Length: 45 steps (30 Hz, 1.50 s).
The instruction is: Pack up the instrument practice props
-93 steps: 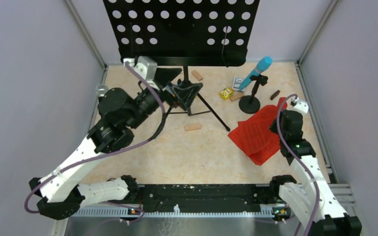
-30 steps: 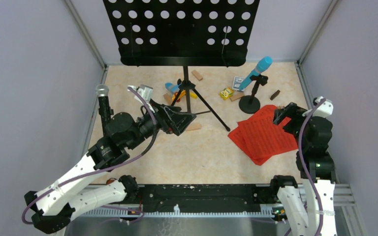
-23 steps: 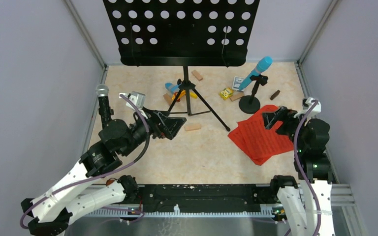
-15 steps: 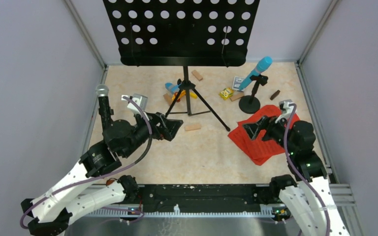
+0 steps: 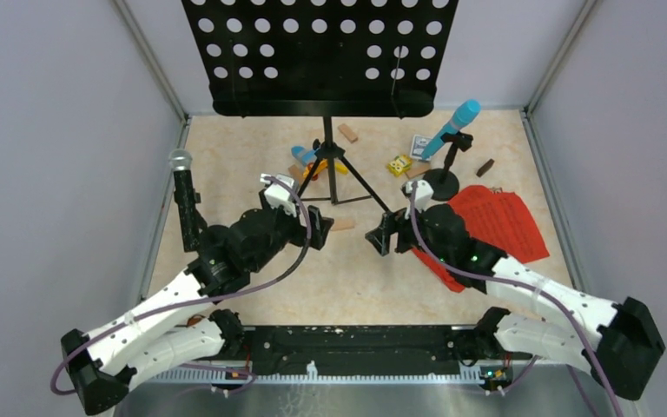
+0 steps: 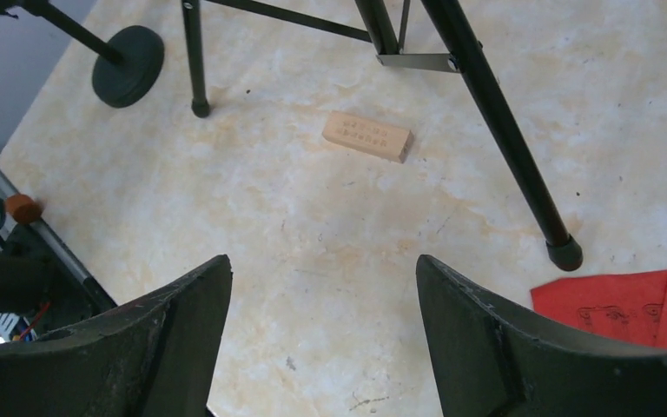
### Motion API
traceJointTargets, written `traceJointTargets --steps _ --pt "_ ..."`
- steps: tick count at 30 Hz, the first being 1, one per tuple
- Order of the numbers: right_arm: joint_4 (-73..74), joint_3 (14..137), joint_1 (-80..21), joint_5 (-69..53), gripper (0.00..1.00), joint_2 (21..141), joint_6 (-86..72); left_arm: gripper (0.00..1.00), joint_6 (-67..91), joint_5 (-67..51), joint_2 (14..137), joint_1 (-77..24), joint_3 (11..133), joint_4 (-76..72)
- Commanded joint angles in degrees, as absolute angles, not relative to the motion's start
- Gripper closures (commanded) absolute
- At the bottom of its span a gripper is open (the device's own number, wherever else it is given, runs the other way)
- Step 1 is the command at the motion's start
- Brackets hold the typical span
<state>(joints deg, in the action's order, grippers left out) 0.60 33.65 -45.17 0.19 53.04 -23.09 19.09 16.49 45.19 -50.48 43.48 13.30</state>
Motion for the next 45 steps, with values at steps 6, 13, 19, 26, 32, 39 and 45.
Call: traceJointTargets --steps 6,13,19,26,32,39,45 --pt "-0.4 42.5 -47.7 8.9 0.24 62.5 -30.0 0.01 17.8 -7.3 51.5 -24.7 38.9 -7.8" --pt "5.7 44.7 -47.7 10.2 0.22 66.4 -31.5 0.02 9.7 -14.1 57.4 -23.1 38.4 -16.6" --pt "6.6 45.7 -47.7 8.7 0.21 67.4 -30.9 0.11 9.0 -16.7 65.7 -22.3 40.9 -16.3" --pt "7.3 45.8 -47.7 8.8 0.21 66.6 -29.9 0.31 8.1 -16.4 74.8 -21.7 43.5 -16.8" --pt "10.0 46.3 -46.7 12.3 0.21 67.3 -30.2 0.61 8.5 -19.4 76.0 -21.8 45.5 -10.7" --pt "8.2 48.4 -40.7 6.2 0.22 71.9 -29.7 1.00 11.1 -16.9 68.3 -22.0 38.7 -10.8" --pt "5.7 54.3 -37.8 2.1 0.27 80.4 -27.2 1.00 11.2 -11.1 62.8 -26.0 36.2 -6.4"
